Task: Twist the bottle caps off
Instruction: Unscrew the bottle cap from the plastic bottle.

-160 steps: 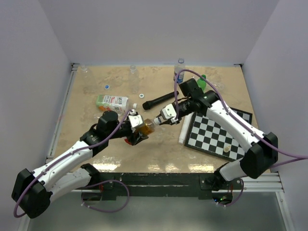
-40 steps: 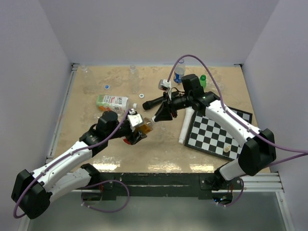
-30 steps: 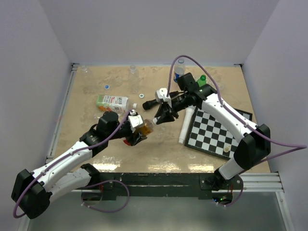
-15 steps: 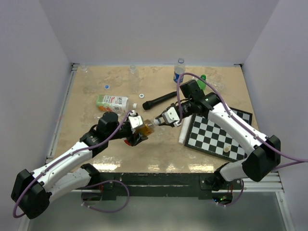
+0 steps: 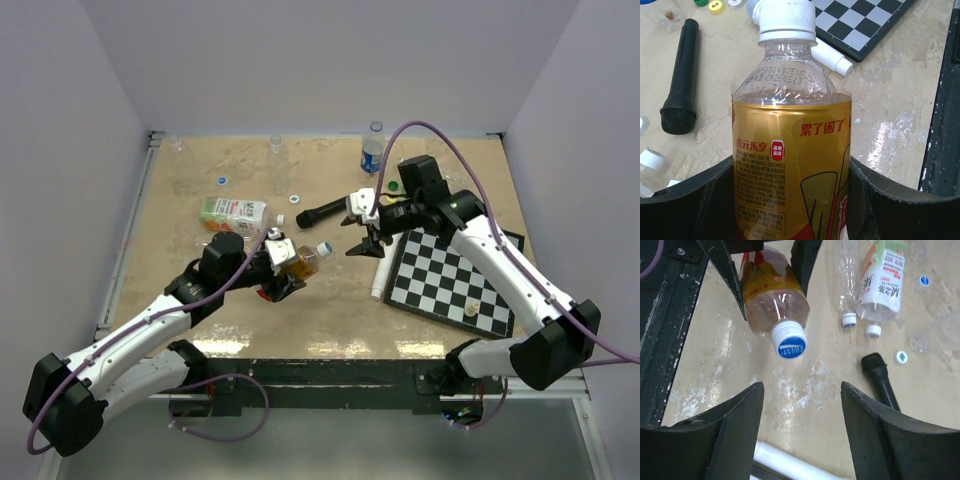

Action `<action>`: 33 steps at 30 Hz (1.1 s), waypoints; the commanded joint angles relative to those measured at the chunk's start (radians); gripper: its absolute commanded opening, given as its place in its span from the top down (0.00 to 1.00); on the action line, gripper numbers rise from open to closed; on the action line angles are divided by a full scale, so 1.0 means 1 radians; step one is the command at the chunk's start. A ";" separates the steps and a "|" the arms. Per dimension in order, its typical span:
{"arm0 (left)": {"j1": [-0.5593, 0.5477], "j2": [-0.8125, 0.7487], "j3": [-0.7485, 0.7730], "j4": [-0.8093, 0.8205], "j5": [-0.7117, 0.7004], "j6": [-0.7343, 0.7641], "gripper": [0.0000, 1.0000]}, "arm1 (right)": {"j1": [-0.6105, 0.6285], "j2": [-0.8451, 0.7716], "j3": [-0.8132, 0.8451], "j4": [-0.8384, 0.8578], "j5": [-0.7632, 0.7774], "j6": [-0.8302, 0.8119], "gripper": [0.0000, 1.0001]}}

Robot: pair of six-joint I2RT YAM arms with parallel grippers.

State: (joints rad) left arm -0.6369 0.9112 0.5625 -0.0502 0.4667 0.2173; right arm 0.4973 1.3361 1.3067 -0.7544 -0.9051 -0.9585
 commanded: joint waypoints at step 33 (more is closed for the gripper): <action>0.002 -0.014 0.013 0.023 -0.013 -0.019 1.00 | -0.074 0.023 -0.046 0.231 -0.117 0.695 0.29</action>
State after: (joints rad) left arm -0.6369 0.9100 0.5629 -0.0505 0.4564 0.2165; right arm 0.4244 1.3994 1.2686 -0.5720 -0.9901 -0.3046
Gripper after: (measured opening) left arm 0.713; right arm 0.706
